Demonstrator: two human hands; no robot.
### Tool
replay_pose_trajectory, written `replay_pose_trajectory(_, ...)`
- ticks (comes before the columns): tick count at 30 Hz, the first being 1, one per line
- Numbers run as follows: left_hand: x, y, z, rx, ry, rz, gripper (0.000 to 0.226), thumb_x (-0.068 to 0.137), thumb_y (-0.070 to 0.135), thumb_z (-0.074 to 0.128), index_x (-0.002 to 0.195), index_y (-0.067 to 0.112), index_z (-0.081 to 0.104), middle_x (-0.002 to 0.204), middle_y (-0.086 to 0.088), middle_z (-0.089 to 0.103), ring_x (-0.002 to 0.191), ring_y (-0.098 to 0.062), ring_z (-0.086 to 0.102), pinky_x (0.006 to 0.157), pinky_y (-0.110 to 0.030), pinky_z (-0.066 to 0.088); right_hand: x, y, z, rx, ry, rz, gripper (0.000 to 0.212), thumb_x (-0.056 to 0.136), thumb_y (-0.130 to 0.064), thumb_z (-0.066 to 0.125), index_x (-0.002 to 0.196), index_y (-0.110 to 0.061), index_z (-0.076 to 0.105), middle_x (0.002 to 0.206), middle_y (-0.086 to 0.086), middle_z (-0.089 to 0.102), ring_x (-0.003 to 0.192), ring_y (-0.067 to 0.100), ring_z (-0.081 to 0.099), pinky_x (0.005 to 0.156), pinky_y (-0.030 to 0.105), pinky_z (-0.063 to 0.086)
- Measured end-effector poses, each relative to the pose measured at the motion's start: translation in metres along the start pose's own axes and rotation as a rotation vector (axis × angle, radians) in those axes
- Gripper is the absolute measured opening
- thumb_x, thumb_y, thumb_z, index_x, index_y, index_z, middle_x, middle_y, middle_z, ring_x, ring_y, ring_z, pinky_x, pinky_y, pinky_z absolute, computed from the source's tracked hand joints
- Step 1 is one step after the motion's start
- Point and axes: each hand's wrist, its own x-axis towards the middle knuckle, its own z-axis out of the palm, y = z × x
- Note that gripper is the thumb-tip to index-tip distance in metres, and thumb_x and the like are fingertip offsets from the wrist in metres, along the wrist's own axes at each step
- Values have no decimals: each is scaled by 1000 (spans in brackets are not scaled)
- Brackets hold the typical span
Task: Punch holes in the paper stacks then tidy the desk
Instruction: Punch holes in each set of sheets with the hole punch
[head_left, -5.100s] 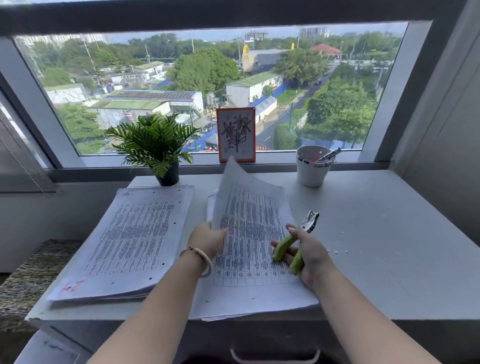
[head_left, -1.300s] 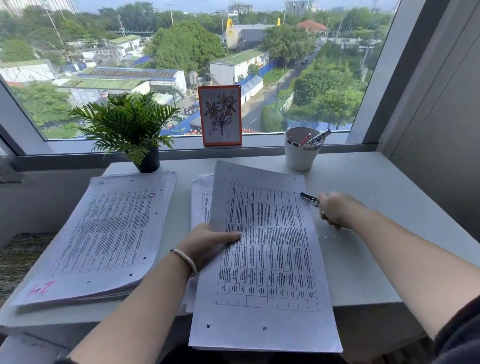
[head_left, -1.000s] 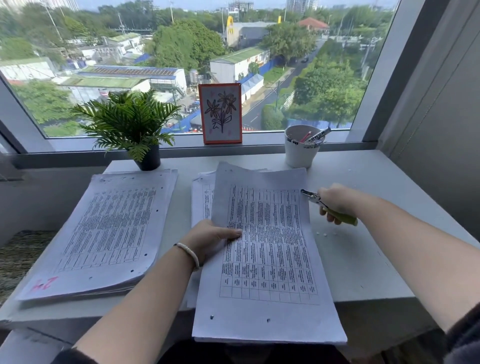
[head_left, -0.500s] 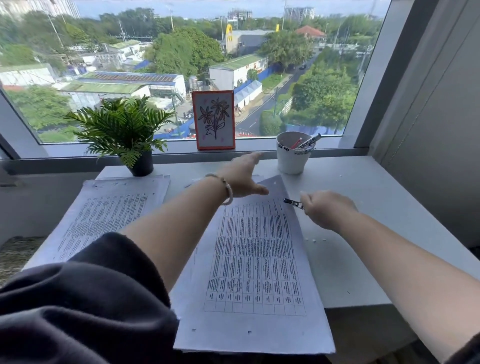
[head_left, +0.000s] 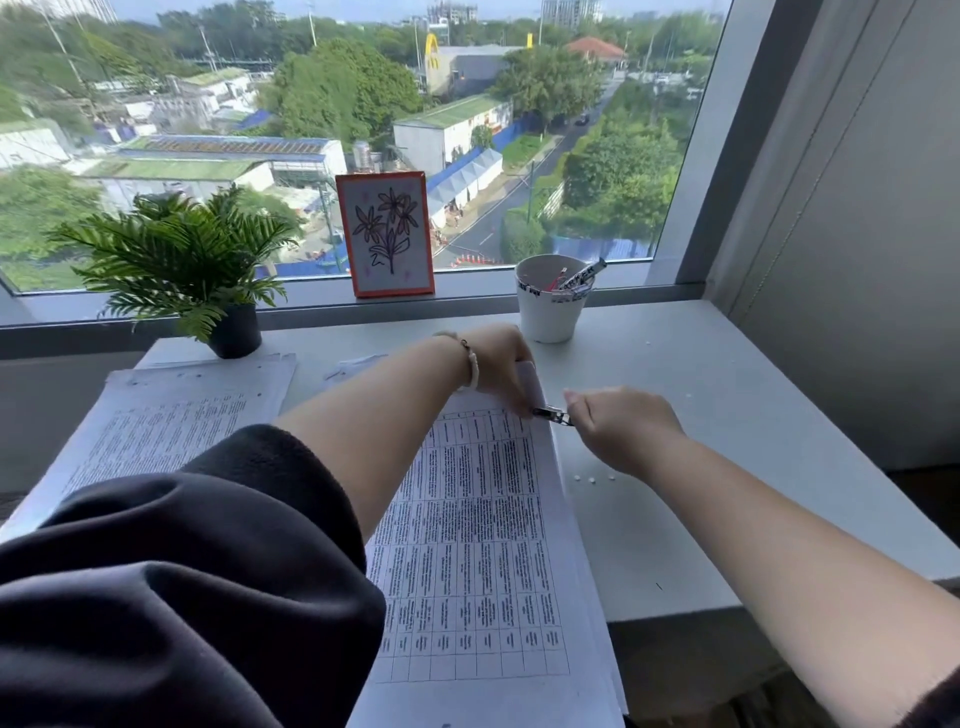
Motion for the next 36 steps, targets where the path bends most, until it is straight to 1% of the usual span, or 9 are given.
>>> replay_pose_trajectory(4,0,-3,2,8,19,-6,26,60,39,85,75,23,72,69,4,64,66,-13,55,57,-23,43,1,-5,3,3,5,-20,40,103,-36,16,77,-22,43,101,7,65,94,28,56,67,32,38)
replay_pose_trajectory(7,1,-6,4,16,22,-4,23,59,35,85,62,26,64,66,8,61,67,-13,56,58,-22,46,0,-8,3,-16,-3,-32,45,103,-40,15,81,-25,51,106,6,65,100,28,57,68,31,35)
replay_pose_trajectory(12,-1,-13,-1,-8,42,19,25,62,31,84,81,21,73,79,3,70,79,-16,64,72,-31,56,-2,-10,4,-56,-117,-20,47,101,-43,15,82,-23,54,108,8,64,100,28,57,69,32,35)
replay_pose_trajectory(17,-7,-19,-18,-123,44,39,20,63,26,85,82,24,76,82,6,74,84,-13,67,79,-32,56,-13,-9,2,-49,-222,-55,46,101,-42,17,80,-20,51,104,10,64,84,26,46,69,32,34)
replay_pose_trajectory(24,-11,-26,-26,-154,18,45,21,69,26,83,88,25,75,77,19,68,79,-4,61,71,-19,46,-21,-9,-5,-68,-216,-100,48,102,-39,17,77,-19,52,100,9,64,84,27,49,70,31,37)
replay_pose_trajectory(28,-12,-24,-25,-162,18,53,19,69,25,82,86,26,74,76,19,66,78,-3,61,66,-16,45,-22,-9,-4,-74,-234,-98,44,101,-33,19,69,-16,44,76,4,52,82,28,49,63,29,35)
replay_pose_trajectory(30,-13,-23,-25,-162,27,54,18,69,26,82,85,28,73,78,17,67,82,-7,63,72,-19,49,-22,-8,-4,-83,-257,-97,42,100,-30,20,64,-16,38,66,-1,41,78,28,45,54,27,29)
replay_pose_trajectory(33,-11,-17,-24,-45,50,49,40,67,32,83,103,28,69,100,8,67,100,-16,62,85,-28,51,-22,-7,-5,-89,-240,-102,42,100,-29,19,63,-17,35,64,-2,39,77,27,45,54,27,28)
replay_pose_trajectory(36,-15,2,-15,383,42,172,78,61,48,82,129,38,47,129,10,53,124,-18,47,108,-44,29,-25,-8,-4,-107,-189,-118,43,101,-31,18,66,-18,39,83,3,60,80,27,49,64,30,35)
